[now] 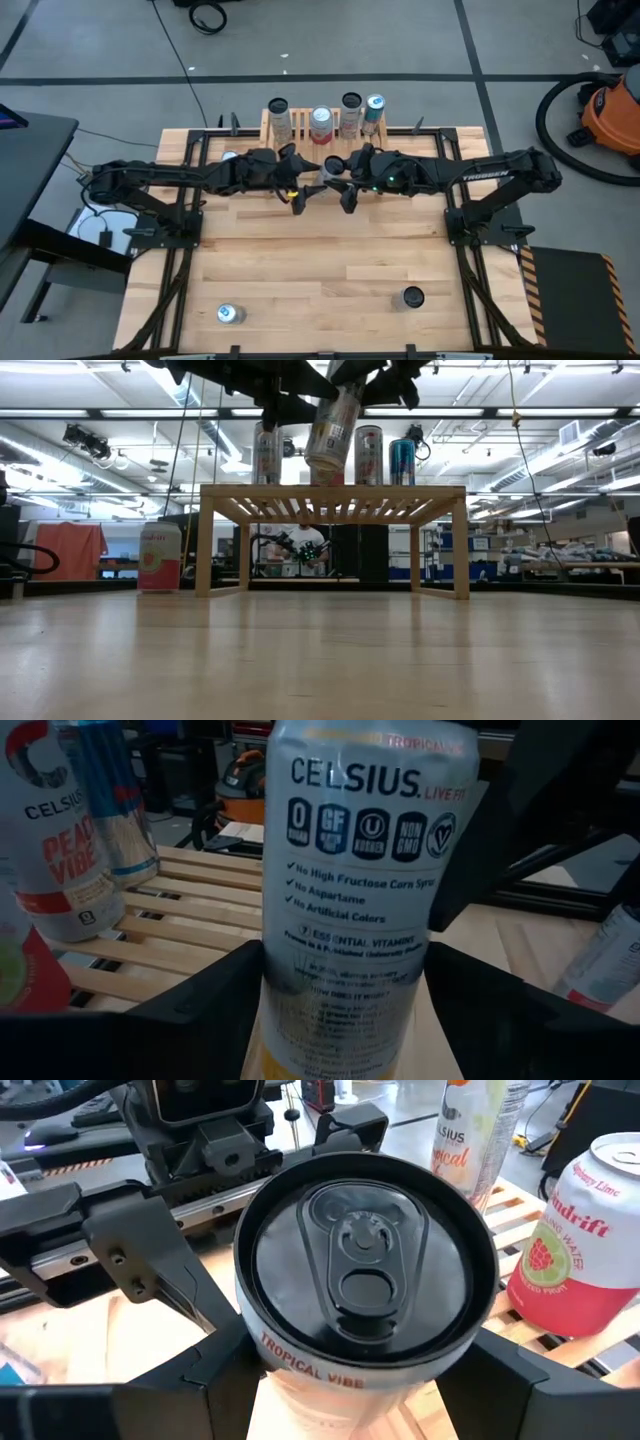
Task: Place canned beverage on shelf
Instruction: Put the white yellow soda can on the shelf aligned with the other white yellow soda can
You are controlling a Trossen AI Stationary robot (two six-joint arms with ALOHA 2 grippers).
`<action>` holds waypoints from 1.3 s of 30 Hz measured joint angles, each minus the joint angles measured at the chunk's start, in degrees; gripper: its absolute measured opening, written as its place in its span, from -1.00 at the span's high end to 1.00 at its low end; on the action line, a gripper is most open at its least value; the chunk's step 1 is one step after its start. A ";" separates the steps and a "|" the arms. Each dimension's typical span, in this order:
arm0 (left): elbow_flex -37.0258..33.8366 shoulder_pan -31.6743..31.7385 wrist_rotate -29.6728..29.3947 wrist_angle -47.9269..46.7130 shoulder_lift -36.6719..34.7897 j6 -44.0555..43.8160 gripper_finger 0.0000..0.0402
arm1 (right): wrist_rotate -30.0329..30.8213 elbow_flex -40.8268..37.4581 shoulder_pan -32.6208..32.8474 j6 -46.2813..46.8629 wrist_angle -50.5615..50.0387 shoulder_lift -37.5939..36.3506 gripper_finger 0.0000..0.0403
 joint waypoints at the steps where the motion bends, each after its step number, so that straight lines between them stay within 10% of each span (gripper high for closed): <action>1: 0.00 0.12 0.12 -0.05 0.00 0.00 -0.37 | 0.00 0.23 0.00 -0.22 -0.19 0.08 -0.27; 39: 0.09 0.47 6.84 0.61 0.13 0.89 -0.58 | -2.38 1.36 0.20 -1.19 1.54 1.14 -0.27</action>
